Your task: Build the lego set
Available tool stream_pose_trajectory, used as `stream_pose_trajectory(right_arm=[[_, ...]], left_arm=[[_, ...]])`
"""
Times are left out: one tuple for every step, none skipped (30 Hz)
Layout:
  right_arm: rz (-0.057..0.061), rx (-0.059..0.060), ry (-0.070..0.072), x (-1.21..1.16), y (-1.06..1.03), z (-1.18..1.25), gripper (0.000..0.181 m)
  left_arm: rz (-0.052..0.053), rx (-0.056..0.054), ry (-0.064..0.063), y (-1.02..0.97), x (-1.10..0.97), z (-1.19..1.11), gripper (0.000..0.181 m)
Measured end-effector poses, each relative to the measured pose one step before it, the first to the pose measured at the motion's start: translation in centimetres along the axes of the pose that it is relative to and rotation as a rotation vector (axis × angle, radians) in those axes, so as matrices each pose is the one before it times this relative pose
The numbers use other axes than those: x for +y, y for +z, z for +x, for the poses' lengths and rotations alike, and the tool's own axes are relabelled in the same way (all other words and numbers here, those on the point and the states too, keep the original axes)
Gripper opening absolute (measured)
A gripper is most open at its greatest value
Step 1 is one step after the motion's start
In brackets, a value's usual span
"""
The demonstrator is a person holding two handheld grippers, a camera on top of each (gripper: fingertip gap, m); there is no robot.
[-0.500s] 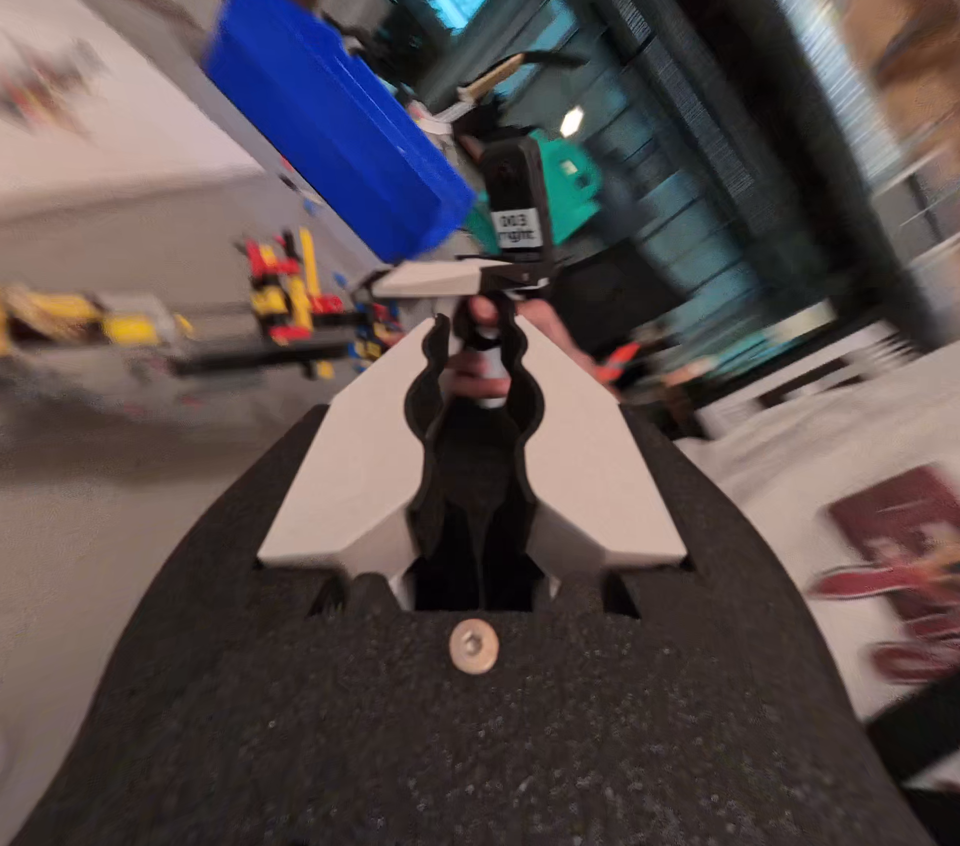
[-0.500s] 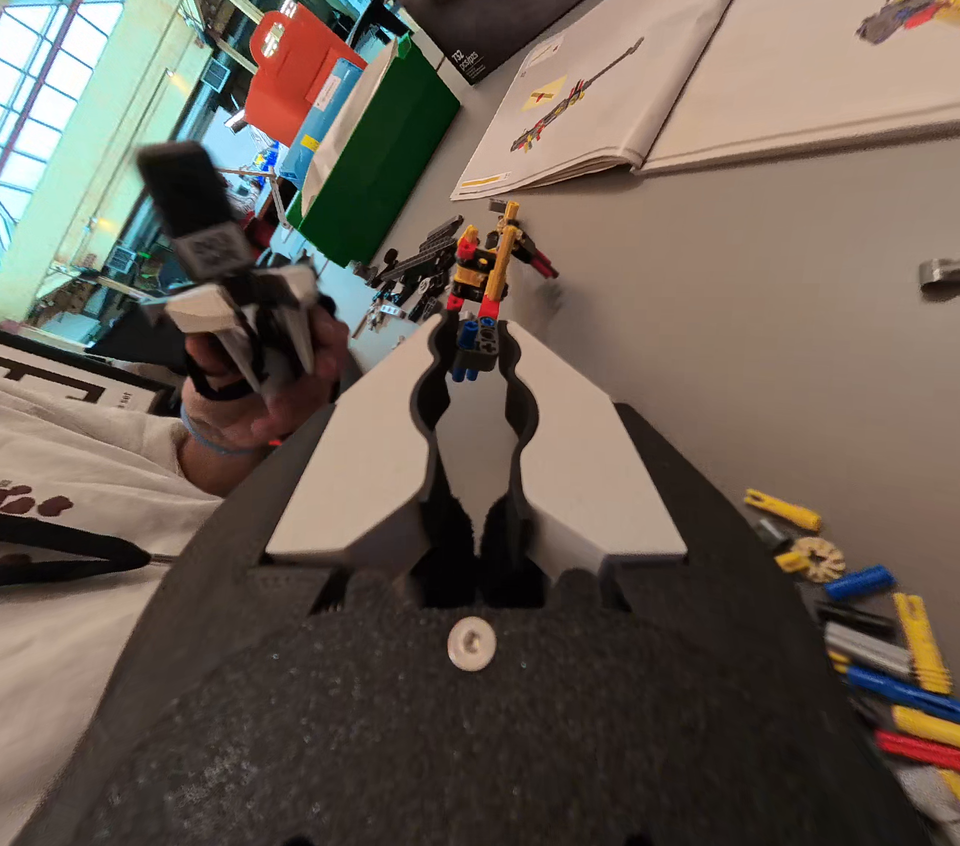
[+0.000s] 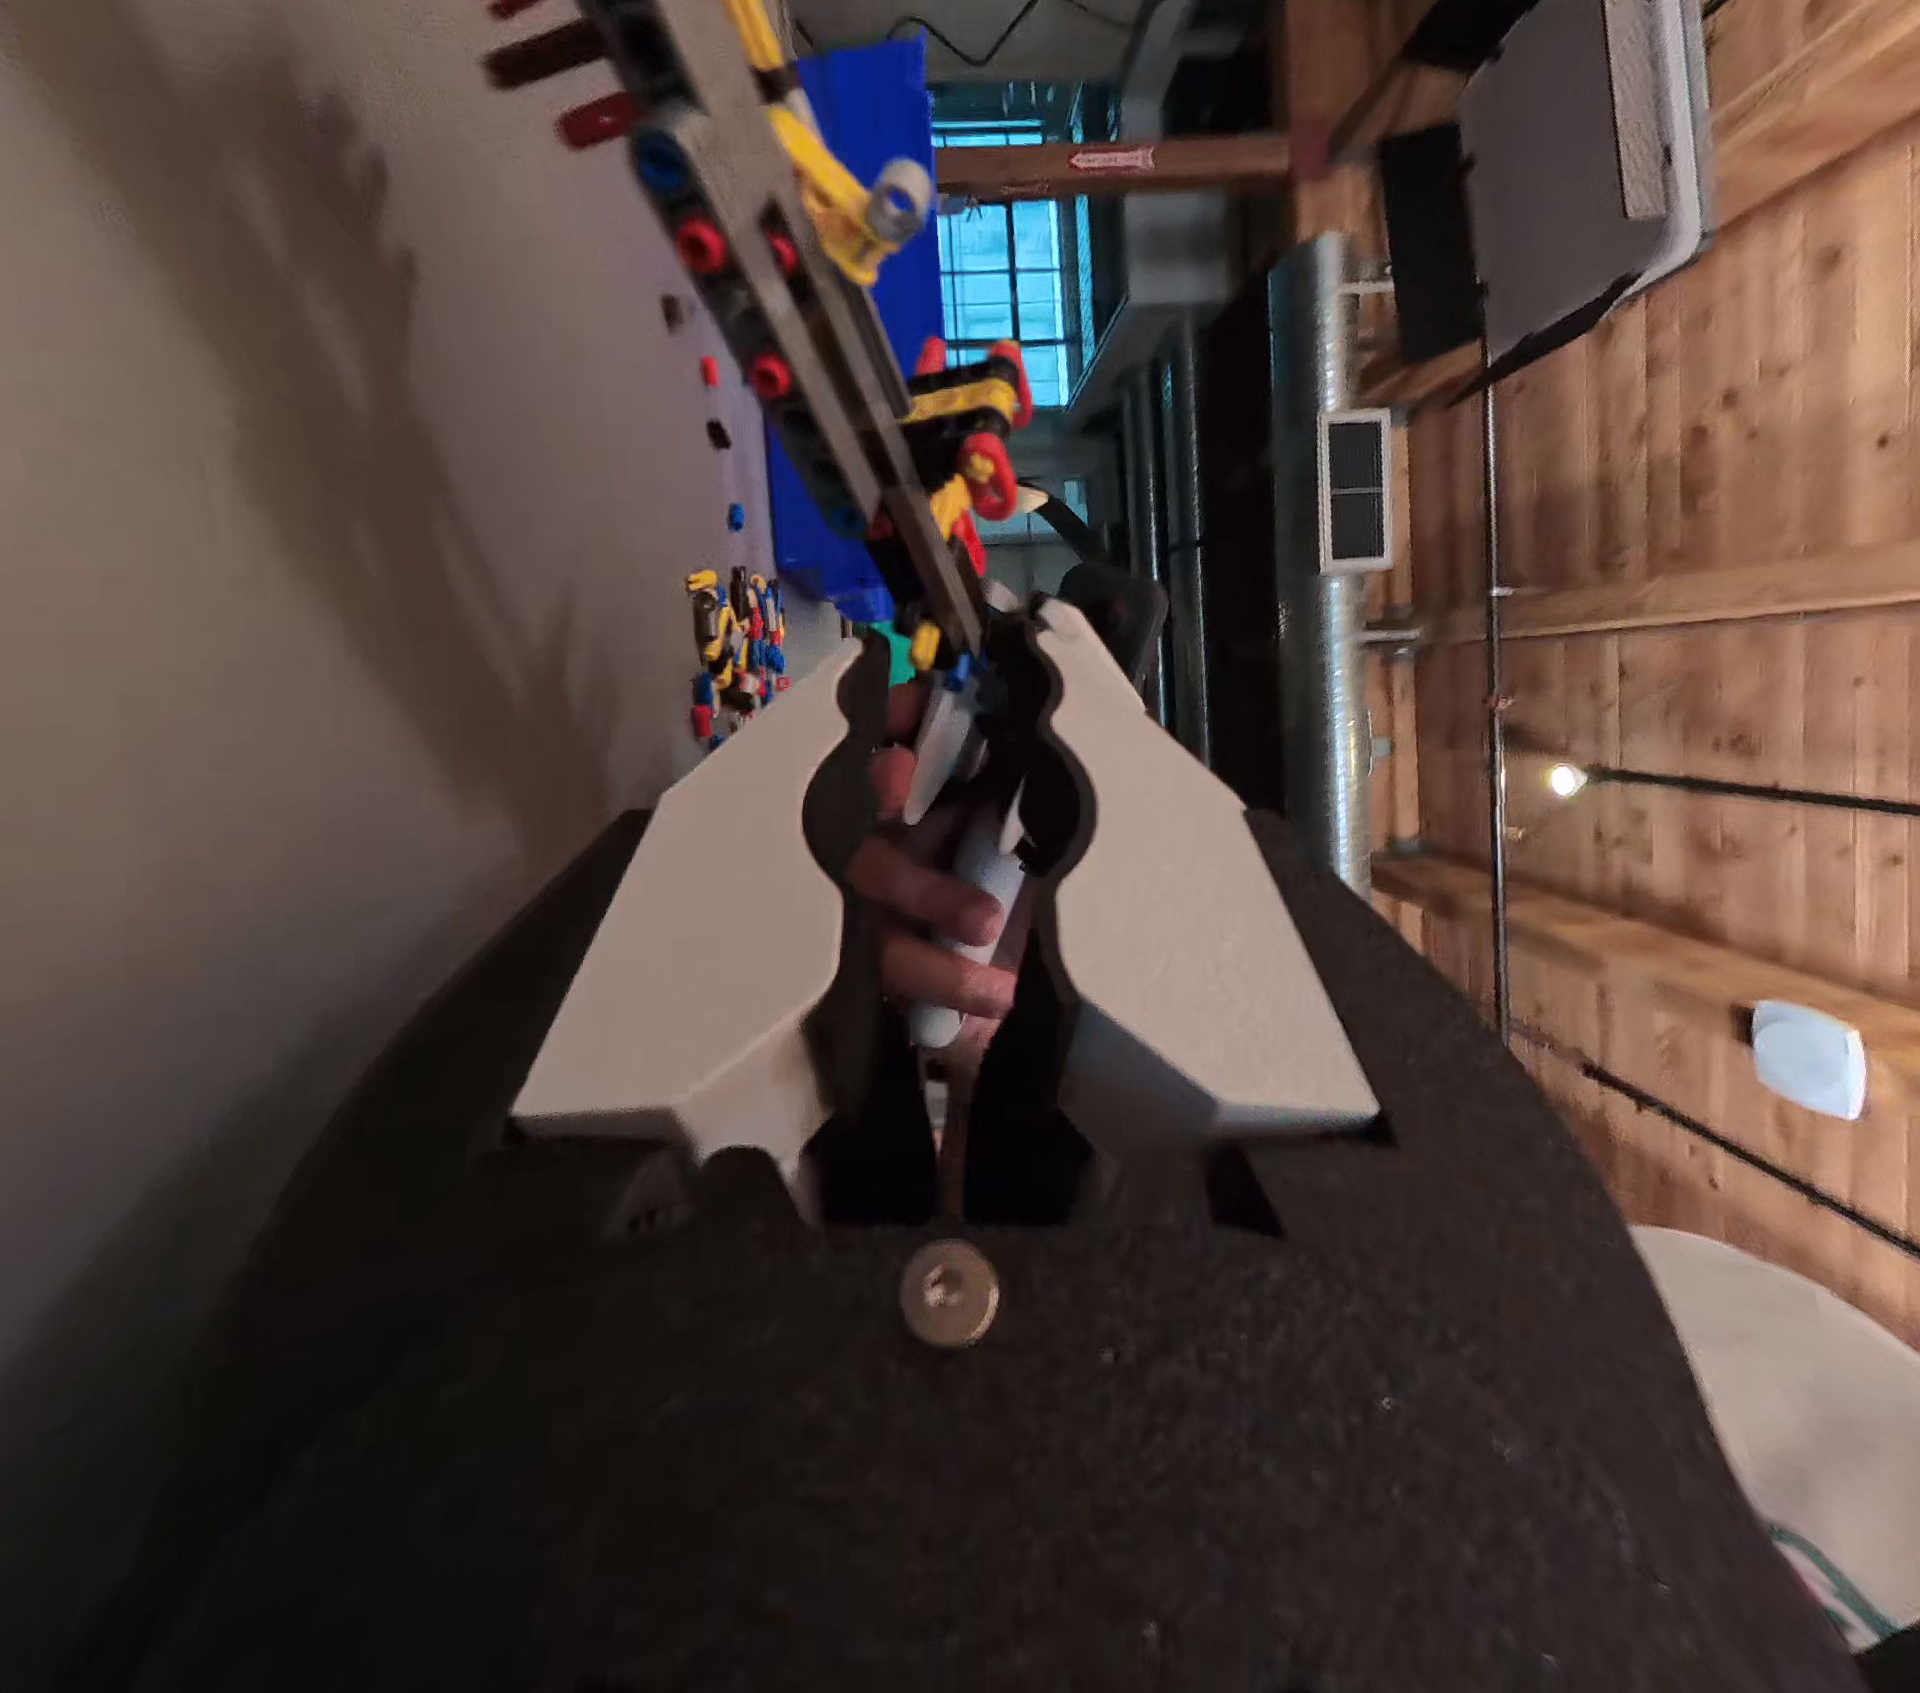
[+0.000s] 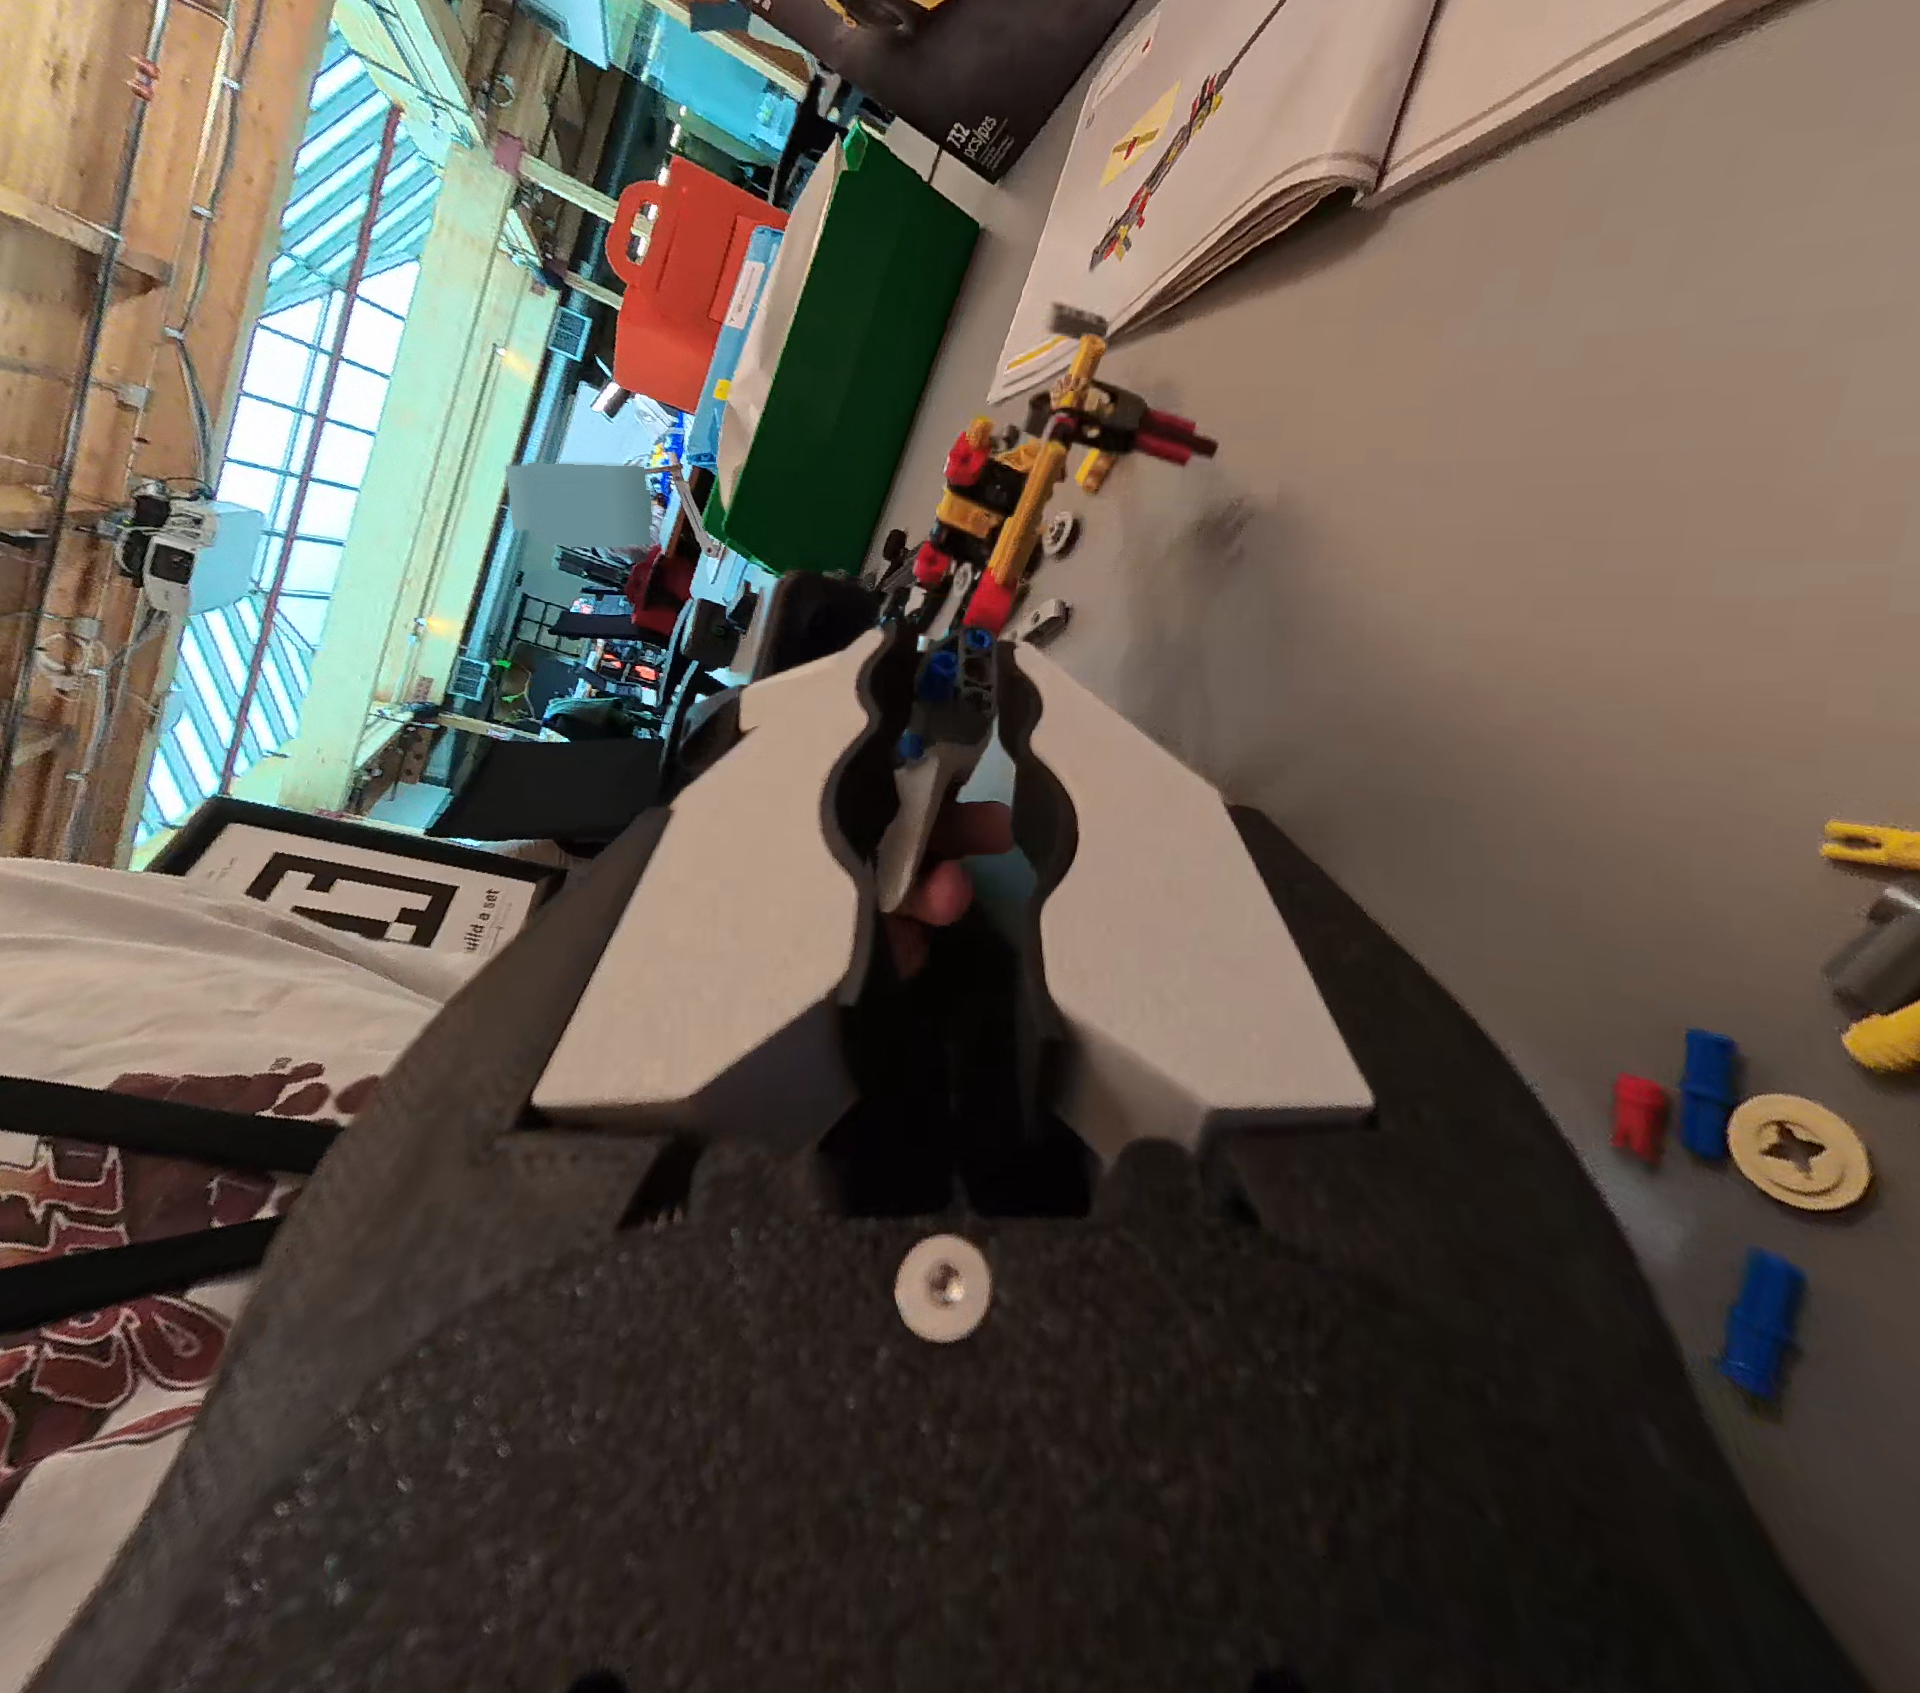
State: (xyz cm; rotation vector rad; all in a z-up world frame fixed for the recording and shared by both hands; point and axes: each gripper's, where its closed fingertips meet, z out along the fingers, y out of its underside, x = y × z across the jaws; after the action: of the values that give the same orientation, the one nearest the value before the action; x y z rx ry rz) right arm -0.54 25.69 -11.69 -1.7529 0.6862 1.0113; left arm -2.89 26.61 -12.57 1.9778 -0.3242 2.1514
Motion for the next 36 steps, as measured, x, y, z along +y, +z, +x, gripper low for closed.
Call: stream_pose_trajectory(right_arm=[[-0.0033, -0.0158, 0.0116, 0.096, -0.025, -0.156, 0.014], [-0.0034, -0.0141, 0.0152, 0.092, -0.029, -0.144, 0.014], [0.0049, -0.0110, 0.0120, 0.006, -0.002, -0.132, 0.015], [-0.0003, -0.0075, 0.0095, 0.183, 0.102, -0.096, 0.015], [-0.0042, -0.0047, 0.0104, 0.317, 0.162, -0.068, 0.015], [-0.0061, -0.0083, 0.0088, 0.369, 0.192, -0.133, 0.015], [0.0049, -0.0109, 0.0109, 0.172, 0.113, -0.182, 0.014], [0.0152, -0.0093, 0.0130, -0.054, -0.049, -0.125, 0.014], [0.0105, -0.0144, 0.0124, -0.074, -0.118, -0.197, 0.014], [0.0044, -0.0219, 0.0064, -0.037, -0.137, -0.311, 0.014], [0.0043, -0.0250, -0.0053, -0.037, -0.098, -0.408, 0.014], [-0.0041, -0.0223, -0.0260, 0.053, -0.047, -0.436, 0.015], [-0.0197, -0.0245, -0.0421, 0.182, -0.068, -0.471, 0.015], [-0.0249, -0.0344, -0.0471, 0.116, -0.139, -0.627, 0.015], [-0.0258, -0.0311, -0.0447, 0.039, -0.129, -0.630, 0.015], [-0.0344, -0.0213, -0.0481, 0.137, -0.061, -0.510, 0.015], [-0.0408, 0.0069, -0.0444, 0.181, 0.002, -0.048, 0.017], [-0.0356, 0.0215, -0.0405, 0.143, 0.034, 0.190, 0.021], [-0.0437, -0.0129, -0.0437, 0.309, 0.108, -0.294, 0.015], [-0.0318, -0.0165, -0.0260, 0.149, 0.131, -0.352, 0.015], [-0.0261, -0.0135, -0.0143, 0.141, 0.201, -0.277, 0.014], [-0.0214, 0.0046, -0.0104, 0.100, 0.221, 0.029, 0.015], [-0.0150, 0.0004, -0.0125, 0.069, 0.161, 0.021, 0.015], [-0.0063, -0.0100, -0.0018, -0.020, 0.111, -0.118, 0.015], [0.0006, -0.0052, 0.0023, -0.134, 0.044, -0.031, 0.015], [0.0110, -0.0003, -0.0059, -0.292, -0.091, 0.041, 0.015], [0.0152, 0.0032, -0.0078, -0.283, -0.100, 0.069, 0.015], [0.0045, -0.0016, -0.0017, -0.063, 0.017, -0.009, 0.014], [-0.0112, -0.0010, 0.0009, 0.196, 0.138, 0.011, 0.014], [0.0201, 0.0260, -0.0099, -0.232, 0.049, 0.336, 0.014], [0.0333, 0.0042, 0.0043, -0.366, 0.016, 0.069, 0.014], [0.0198, -0.0092, 0.0268, -0.170, 0.092, -0.008, 0.014], [0.0276, 0.0134, 0.0138, -0.216, 0.039, 0.330, 0.014], [0.0094, 0.0264, 0.0059, 0.045, 0.036, 0.550, 0.014], [-0.0040, 0.0077, -0.0035, 0.204, 0.090, 0.272, 0.014], [0.0069, -0.0044, 0.0085, 0.002, 0.015, 0.063, 0.014]], left_arm=[[0.0051, -0.0011, -0.0131, -0.068, -0.050, -0.106, 0.021], [-0.0106, -0.0077, -0.0039, 0.036, 0.218, -0.138, 0.023], [-0.0196, -0.0150, 0.0011, 0.121, 0.368, -0.204, 0.027], [-0.0044, 0.0015, 0.0023, 0.108, 0.152, 0.058, 0.029], [0.0075, 0.0025, -0.0011, 0.045, -0.060, 0.034, 0.028], [0.0127, 0.0036, -0.0050, -0.040, -0.200, 0.013, 0.024], [0.0061, 0.0115, 0.0001, -0.046, -0.131, 0.166, 0.015], [-0.0078, 0.0181, 0.0014, -0.014, 0.066, 0.300, 0.012], [-0.0155, 0.0212, -0.0028, 0.002, 0.160, 0.394, 0.010], [-0.0154, 0.0262, 0.0036, 0.018, 0.103, 0.525, 0.008], [-0.0197, 0.0235, 0.0187, 0.046, 0.053, 0.568, 0.006], [-0.0248, 0.0127, 0.0322, 0.058, -0.039, 0.501, 0.005], [-0.0371, 0.0131, 0.0408, 0.097, -0.056, 0.532, 0.005], [-0.0587, 0.0202, 0.0519, 0.163, 0.031, 0.630, 0.006], [-0.0749, 0.0255, 0.0674, 0.151, 0.110, 0.670, 0.006], [-0.0758, 0.0216, 0.0737, 0.075, 0.012, 0.574, 0.005], [-0.0773, 0.0080, 0.0811, -0.008, 0.007, 0.318, 0.006], [-0.0734, 0.0045, 0.0742, -0.110, -0.024, 0.167, 0.006], [-0.0619, 0.0059, 0.0559, -0.175, -0.111, 0.132, 0.006], [-0.0646, 0.0163, 0.0447, -0.158, 0.015, 0.285, 0.006], [-0.0535, 0.0148, 0.0412, -0.140, -0.038, 0.290, 0.006], [-0.0438, -0.0016, 0.0385, -0.078, -0.022, 0.095, 0.006], [-0.0389, -0.0017, 0.0334, -0.040, 0.026, 0.095, 0.006], [-0.0221, 0.0018, 0.0290, -0.040, -0.131, 0.145, 0.007], [-0.0103, -0.0021, 0.0203, 0.002, -0.179, 0.070, 0.007], [-0.0029, -0.0011, 0.0147, -0.023, -0.176, 0.002, 0.006], [-0.0006, 0.0043, 0.0095, -0.040, -0.088, -0.025, 0.007], [-0.0013, 0.0095, 0.0022, -0.042, 0.004, -0.034, 0.007], [0.0015, 0.0077, -0.0055, -0.049, 0.015, -0.099, 0.007], [0.0228, -0.0085, -0.0082, -0.084, -0.231, -0.338, 0.006], [0.0309, -0.0086, -0.0128, -0.033, -0.280, -0.349, 0.008], [0.0218, -0.0078, -0.0167, 0.045, -0.082, -0.365, 0.011], [0.0124, -0.0126, -0.0086, 0.023, 0.066, -0.456, 0.012], [0.0110, -0.0124, -0.0001, -0.052, 0.057, -0.421, 0.010], [0.0074, 0.0049, -0.0023, -0.035, 0.054, -0.063, 0.009], [0.0070, 0.0105, -0.0015, -0.009, 0.012, 0.102, 0.007]])
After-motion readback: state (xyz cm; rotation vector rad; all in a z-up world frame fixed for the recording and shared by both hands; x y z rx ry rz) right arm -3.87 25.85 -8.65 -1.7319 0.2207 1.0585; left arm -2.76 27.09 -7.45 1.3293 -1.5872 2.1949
